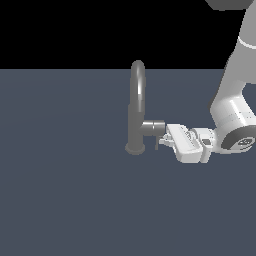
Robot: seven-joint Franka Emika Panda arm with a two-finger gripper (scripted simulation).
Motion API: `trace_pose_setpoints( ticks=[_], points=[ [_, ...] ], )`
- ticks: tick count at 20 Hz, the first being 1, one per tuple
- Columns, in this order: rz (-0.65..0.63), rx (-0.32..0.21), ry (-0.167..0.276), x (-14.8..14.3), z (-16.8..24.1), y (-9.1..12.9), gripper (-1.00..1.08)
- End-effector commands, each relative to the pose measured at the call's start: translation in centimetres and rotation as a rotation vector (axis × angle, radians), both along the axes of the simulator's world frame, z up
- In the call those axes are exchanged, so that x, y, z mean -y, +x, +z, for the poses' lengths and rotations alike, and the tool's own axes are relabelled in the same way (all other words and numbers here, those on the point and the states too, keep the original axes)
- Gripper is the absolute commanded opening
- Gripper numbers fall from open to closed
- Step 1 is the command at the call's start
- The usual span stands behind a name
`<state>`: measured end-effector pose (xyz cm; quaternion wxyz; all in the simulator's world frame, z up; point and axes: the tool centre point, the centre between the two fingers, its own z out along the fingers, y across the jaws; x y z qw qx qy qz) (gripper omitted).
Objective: Turn on the faucet by rotating a designated handle.
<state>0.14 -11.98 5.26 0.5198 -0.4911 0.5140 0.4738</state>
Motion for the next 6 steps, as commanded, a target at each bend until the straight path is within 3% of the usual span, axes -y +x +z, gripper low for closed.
trace_pose_setpoints(
  ticks=[1,6],
  points=[
    [0.012,-0.02,0.01,-1.18,-1.31,0.23,-1.0],
    [0.014,-0.025,0.012,-1.37,-1.81,1.09,-1.0]
  ],
)
